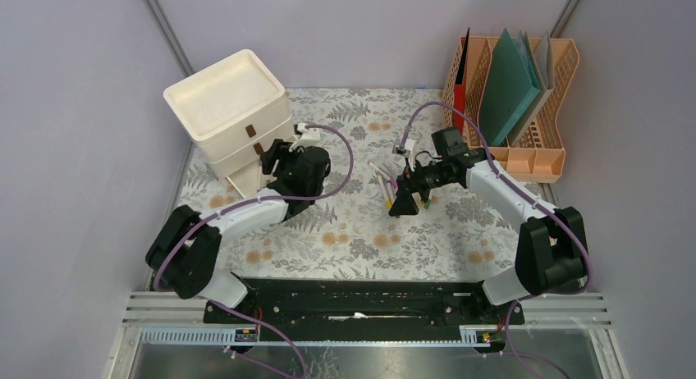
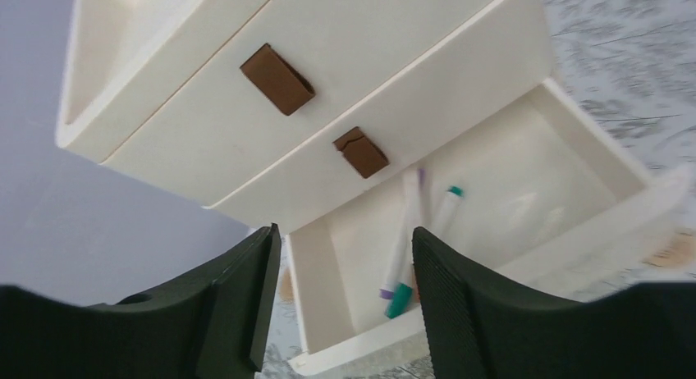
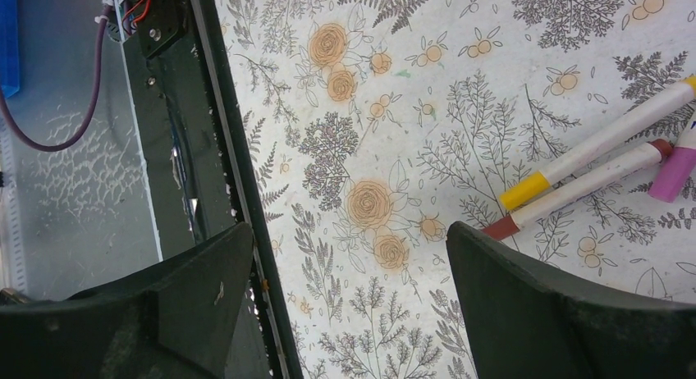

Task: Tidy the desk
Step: Place the stationery in the drawer.

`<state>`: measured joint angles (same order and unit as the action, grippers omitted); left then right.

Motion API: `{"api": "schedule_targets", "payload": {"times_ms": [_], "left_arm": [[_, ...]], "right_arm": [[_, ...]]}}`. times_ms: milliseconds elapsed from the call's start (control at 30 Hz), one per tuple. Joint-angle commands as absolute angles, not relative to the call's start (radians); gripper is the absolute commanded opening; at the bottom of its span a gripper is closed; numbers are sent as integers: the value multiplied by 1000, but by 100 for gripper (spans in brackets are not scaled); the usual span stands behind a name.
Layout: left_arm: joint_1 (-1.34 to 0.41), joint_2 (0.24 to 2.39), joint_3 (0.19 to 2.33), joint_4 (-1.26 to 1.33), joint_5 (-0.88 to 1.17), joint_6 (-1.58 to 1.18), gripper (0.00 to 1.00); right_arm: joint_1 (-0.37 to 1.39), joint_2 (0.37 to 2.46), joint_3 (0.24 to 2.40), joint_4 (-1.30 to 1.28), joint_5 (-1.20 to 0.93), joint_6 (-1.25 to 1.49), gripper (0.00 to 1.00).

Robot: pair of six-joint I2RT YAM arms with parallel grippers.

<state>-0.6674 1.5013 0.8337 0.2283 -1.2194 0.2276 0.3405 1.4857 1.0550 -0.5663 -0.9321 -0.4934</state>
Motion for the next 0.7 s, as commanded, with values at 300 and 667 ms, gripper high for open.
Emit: {"api": "schedule_targets", "payload": {"times_ms": [300,667], "left_arm": [[-672,994,588,252,-477,-287,99],[-668,749,272,537,-307,-400,99]], "right_arm": [[344,1440,1044,-543,-848,-518,94],[343,1442,987,-370,-382,-402,90]]}}
